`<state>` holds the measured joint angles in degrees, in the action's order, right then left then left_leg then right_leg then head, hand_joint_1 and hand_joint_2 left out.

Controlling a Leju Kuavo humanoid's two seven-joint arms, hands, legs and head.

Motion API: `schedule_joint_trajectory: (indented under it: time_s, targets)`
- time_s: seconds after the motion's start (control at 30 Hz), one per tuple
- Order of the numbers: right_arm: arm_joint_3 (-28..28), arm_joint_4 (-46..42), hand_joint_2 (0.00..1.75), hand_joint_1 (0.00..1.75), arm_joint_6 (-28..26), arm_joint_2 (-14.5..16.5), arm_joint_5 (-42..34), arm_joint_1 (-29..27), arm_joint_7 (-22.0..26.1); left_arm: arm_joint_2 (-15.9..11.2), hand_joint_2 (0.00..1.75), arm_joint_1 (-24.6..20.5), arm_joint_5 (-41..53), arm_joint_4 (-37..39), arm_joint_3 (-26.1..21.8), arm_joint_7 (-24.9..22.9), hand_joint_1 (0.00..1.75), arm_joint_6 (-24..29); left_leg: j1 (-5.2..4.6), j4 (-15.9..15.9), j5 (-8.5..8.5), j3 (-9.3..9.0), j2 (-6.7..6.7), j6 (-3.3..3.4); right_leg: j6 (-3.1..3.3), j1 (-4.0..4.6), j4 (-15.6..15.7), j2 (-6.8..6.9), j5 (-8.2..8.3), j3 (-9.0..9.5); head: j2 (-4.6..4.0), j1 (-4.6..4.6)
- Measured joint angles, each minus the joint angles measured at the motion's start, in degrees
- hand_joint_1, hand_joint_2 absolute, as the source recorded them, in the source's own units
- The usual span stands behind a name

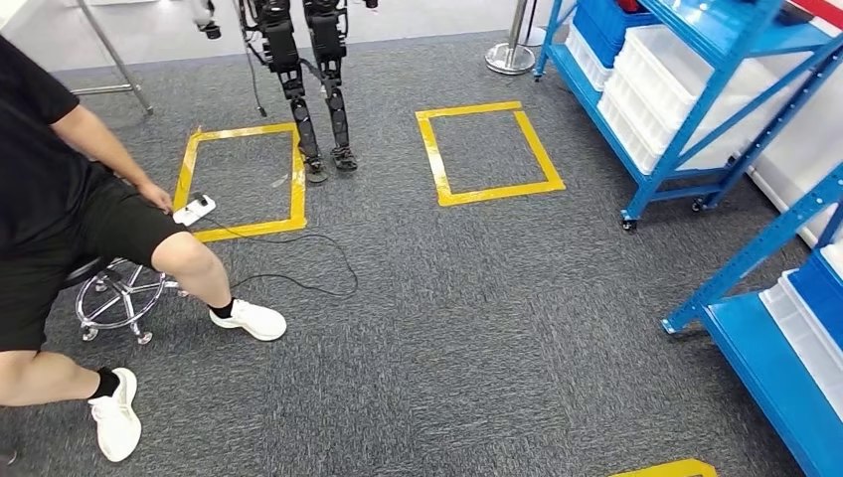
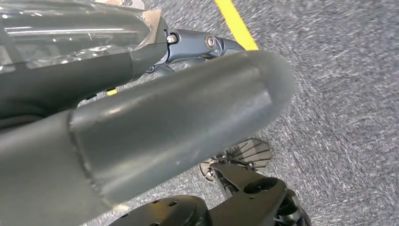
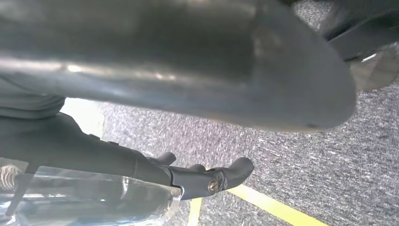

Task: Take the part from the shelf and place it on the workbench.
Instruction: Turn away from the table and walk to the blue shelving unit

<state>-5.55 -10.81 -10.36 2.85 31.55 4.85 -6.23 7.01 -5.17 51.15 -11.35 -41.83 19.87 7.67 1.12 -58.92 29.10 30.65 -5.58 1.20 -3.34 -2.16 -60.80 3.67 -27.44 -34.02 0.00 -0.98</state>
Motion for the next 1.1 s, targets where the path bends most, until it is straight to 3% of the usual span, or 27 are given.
schedule_joint_trajectory:
  time_s: [0.03, 0.1, 0.27, 0.3, 0.33, 0.4, 0.43, 0.47, 0.5, 0.57, 0.63, 0.67, 0.73, 0.8, 0.87, 0.9, 0.93, 1.0, 1.07, 1.1]
  targets:
    - [-0.01, -0.01, 0.0, 0.0, 0.0, 0.06, 0.01, 0.06, 0.0, -0.03, 0.0, -0.05, 0.0, -0.01, 0.0, 0.0, 0.0, 0.04, -0.07, -0.01, 0.16, -0.18, -0.51, -0.5, 0.43, 0.22, 1.14, 0.45, 0.13, 0.57, -0.01, 0.11]
    - [-0.02, -0.03, 0.0, 0.0, 0.0, 0.05, 0.03, -0.01, 0.0, -0.04, 0.0, -0.21, 0.0, -0.01, -0.01, -0.01, 0.0, 0.12, 0.05, 0.25, 0.21, -0.6, -1.41, -1.18, 1.45, 0.7, 1.26, -0.52, 0.15, 0.18, -0.01, 0.42]
    - [-0.02, -0.03, 0.0, 0.0, 0.0, 0.02, 0.04, -0.12, 0.01, 0.0, 0.0, -0.35, 0.0, -0.01, -0.01, -0.02, 0.0, 0.15, 0.23, 0.46, 0.19, -0.88, -1.96, -1.47, 1.86, 0.92, 1.29, -1.07, 0.12, -0.12, -0.01, 0.46]
    - [-0.03, -0.03, 0.0, 0.0, 0.0, -0.02, 0.04, -0.15, 0.01, 0.04, 0.0, -0.37, 0.0, -0.01, -0.01, -0.02, 0.0, 0.15, 0.41, 0.25, 0.45, -0.89, -1.42, -1.67, 2.09, 0.74, 1.39, -1.38, 0.22, 0.09, -0.01, 0.49]
    - [-0.03, -0.03, 0.0, 0.0, 0.0, -0.06, 0.04, -0.16, 0.05, 0.09, 0.0, -0.38, 0.0, -0.01, 0.0, -0.02, 0.0, 0.17, 0.56, -1.48, 1.78, -0.18, 0.2, -1.79, 2.56, 0.67, 1.48, -1.93, 0.38, 0.26, -0.02, 0.57]
    - [-0.04, -0.03, 0.0, 0.0, 0.01, -0.12, 0.14, -0.15, 0.13, 0.2, 0.0, -0.09, 0.01, 0.01, 0.01, 0.02, 0.0, 0.21, 0.54, -9.12, 4.65, 3.93, 4.11, -1.27, 3.7, 1.21, 1.64, -5.02, 0.77, 0.56, -0.01, 0.73]
    - [-0.04, -0.03, 0.0, 0.0, 0.01, -0.13, 0.19, -0.12, 0.17, 0.22, 0.0, 0.07, 0.02, 0.02, 0.01, 0.06, 0.0, 0.22, 0.27, -11.03, 4.79, 5.25, 5.74, -0.6, 4.05, 1.68, 1.63, -6.58, 0.88, 0.57, -0.01, 0.78]
    - [-0.04, -0.03, 0.0, 0.0, 0.02, -0.1, 0.23, -0.1, 0.17, 0.23, 0.0, 0.21, 0.02, 0.03, 0.01, 0.11, 0.0, 0.22, -0.07, -10.21, 3.29, 5.3, 6.84, 0.16, 4.18, 2.03, 1.63, -8.07, 0.93, 0.63, -0.01, 0.78]
    - [-0.04, -0.03, 0.0, 0.0, 0.03, -0.05, 0.23, -0.07, 0.17, 0.19, 0.0, 0.2, 0.03, 0.03, 0.01, 0.15, 0.0, 0.21, -0.31, -6.4, 1.42, 3.64, 8.13, 0.73, 4.15, 2.17, 1.6, -8.76, 0.94, 0.71, -0.01, 0.76]
    - [-0.04, -0.03, 0.0, 0.0, 0.05, 0.16, 0.23, 0.03, 0.17, 0.14, 0.0, 0.17, 0.09, 0.03, 0.02, 0.24, 0.0, 0.21, -0.77, -1.64, -0.41, 1.57, 9.68, 1.32, 3.93, 2.27, 1.61, -9.96, 1.06, 0.63, -0.01, 0.74]
    - [-0.07, -0.03, 0.0, 0.0, 0.08, 0.31, 0.22, -0.02, 0.17, 0.14, 0.0, 0.06, 0.32, 0.02, 0.04, 0.32, 0.0, 0.21, -1.09, -0.71, -0.67, 1.25, 8.89, 1.54, 3.39, 2.19, 1.85, -11.03, 1.37, 0.16, 0.0, 0.78]
    - [-0.11, -0.03, 0.0, 0.0, 0.09, 0.29, 0.22, -0.1, 0.17, 0.19, 0.0, -0.02, 0.46, 0.02, 0.05, 0.37, 0.0, 0.21, -1.03, -0.17, -1.07, 1.04, 8.24, 1.69, 3.18, 2.19, 1.72, -10.88, 1.44, -0.05, -0.01, 0.79]
    - [-0.22, -0.03, 0.0, 0.0, 0.09, 0.19, 0.21, -0.15, 0.17, 0.29, 0.0, -0.11, 0.66, 0.02, 0.08, 0.45, 0.0, 0.2, -0.79, 1.24, -1.89, 0.49, 6.88, 2.03, 3.13, 2.37, -0.51, -8.52, 0.33, -1.46, -0.01, 0.63]
    - [-0.29, -0.03, 0.0, 0.0, 0.09, 0.1, 0.21, -0.02, 0.19, 0.32, 0.0, -0.04, 0.77, 0.03, 0.09, 0.5, 0.0, 0.2, -0.7, 1.87, -2.19, 0.3, 5.28, 2.23, 3.27, 2.2, -6.83, -5.6, -2.62, -4.61, -0.01, 0.42]
    - [-0.32, -0.03, 0.0, 0.0, 0.09, 0.05, 0.19, -0.02, 0.23, 0.32, 0.0, 0.01, 0.87, 0.03, 0.09, 0.52, 0.0, 0.18, -0.68, 1.87, -2.16, 0.44, 3.51, 2.18, 2.74, 1.65, -12.67, -4.67, -4.71, -7.43, -0.02, 0.32]
    - [-0.32, -0.03, 0.0, 0.0, 0.09, 0.01, 0.17, -0.13, 0.26, 0.34, 0.0, 0.01, 0.92, 0.03, 0.1, 0.53, 0.0, 0.16, -0.63, 1.85, -2.1, 0.47, 2.7, 2.07, 2.15, 1.3, -13.03, -4.37, -4.64, -7.47, -0.02, 0.32]
    - [-0.33, -0.03, 0.0, 0.0, 0.09, -0.04, 0.16, -0.23, 0.28, 0.38, 0.0, 0.0, 0.97, 0.03, 0.11, 0.54, 0.0, 0.13, -0.53, 1.81, -2.01, 0.44, 1.96, 1.9, 1.4, 0.91, -11.09, -3.93, -3.78, -6.3, -0.02, 0.28]
    - [-0.34, -0.03, 0.0, 0.0, 0.08, -0.08, 0.15, -0.23, 0.33, 0.44, 0.0, 0.0, 1.04, 0.02, 0.13, 0.54, 0.0, 0.09, -0.44, 1.53, -1.64, 0.28, 0.59, 1.19, 0.07, 0.26, -3.33, -1.42, -1.29, -1.88, -0.01, 0.21]
    - [-0.35, -0.04, 0.0, 0.0, 0.08, -0.02, 0.15, 0.0, 0.37, 0.43, 0.0, -0.06, 1.05, 0.0, 0.13, 0.53, 0.0, 0.09, -0.62, 1.15, -1.04, 0.0, -0.66, 0.16, 0.2, 0.25, 1.71, 0.54, 0.17, 1.0, -0.02, 0.3]
    - [-0.35, -0.04, 0.0, 0.0, 0.09, -0.01, 0.16, 0.06, 0.37, 0.42, 0.0, -0.16, 1.05, -0.01, 0.13, 0.54, 0.0, 0.09, -0.65, 1.09, -0.83, -0.2, -1.22, -0.25, 0.68, 0.47, 2.17, 0.55, 0.29, 1.21, -0.02, 0.41]
